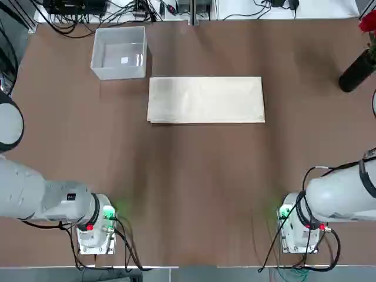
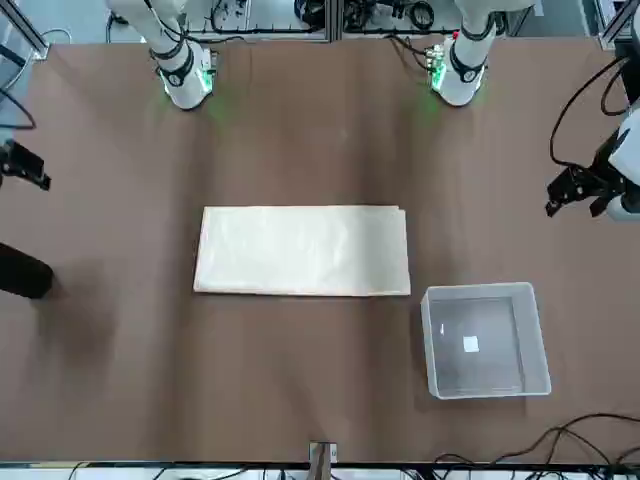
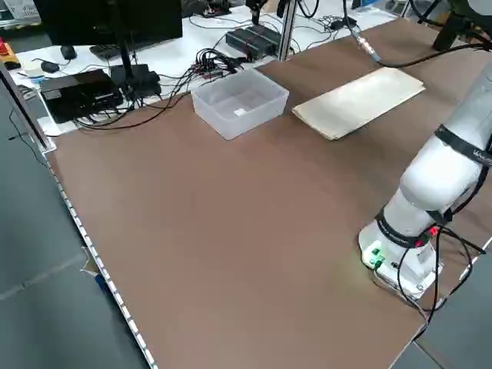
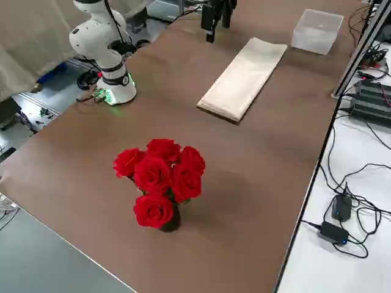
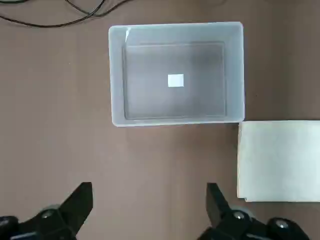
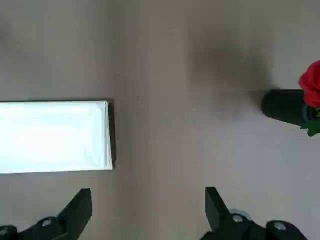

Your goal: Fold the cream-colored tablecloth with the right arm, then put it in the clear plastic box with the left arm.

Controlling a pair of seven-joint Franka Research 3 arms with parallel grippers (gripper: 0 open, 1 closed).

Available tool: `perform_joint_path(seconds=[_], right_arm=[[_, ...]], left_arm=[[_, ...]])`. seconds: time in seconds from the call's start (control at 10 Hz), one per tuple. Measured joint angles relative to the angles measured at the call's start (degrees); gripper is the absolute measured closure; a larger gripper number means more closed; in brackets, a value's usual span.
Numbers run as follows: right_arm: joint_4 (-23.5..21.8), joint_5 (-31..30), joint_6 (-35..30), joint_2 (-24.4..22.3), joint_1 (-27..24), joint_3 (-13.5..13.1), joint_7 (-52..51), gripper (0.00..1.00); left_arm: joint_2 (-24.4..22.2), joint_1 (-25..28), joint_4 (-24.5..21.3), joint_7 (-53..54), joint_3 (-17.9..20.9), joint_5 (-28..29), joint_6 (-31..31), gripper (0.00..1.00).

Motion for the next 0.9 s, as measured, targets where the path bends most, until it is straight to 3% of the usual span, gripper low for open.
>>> perform_joint_path(seconds=[0.4,0.9], right_arm=[[0.14,-0.17,-0.15,0.08,1.19,0.21,-7.39,0.00],[0.13,-0.16,0.51,1.11,0.42,-0.26,-8.57,0.00]], left_arm=[[0.12,0.10,0.06,-0.02,0.12,0.00,-0.08,0.00],[1.66,0.13,1.61,-0.03,0.20,-0.07,-0.08,0.00]])
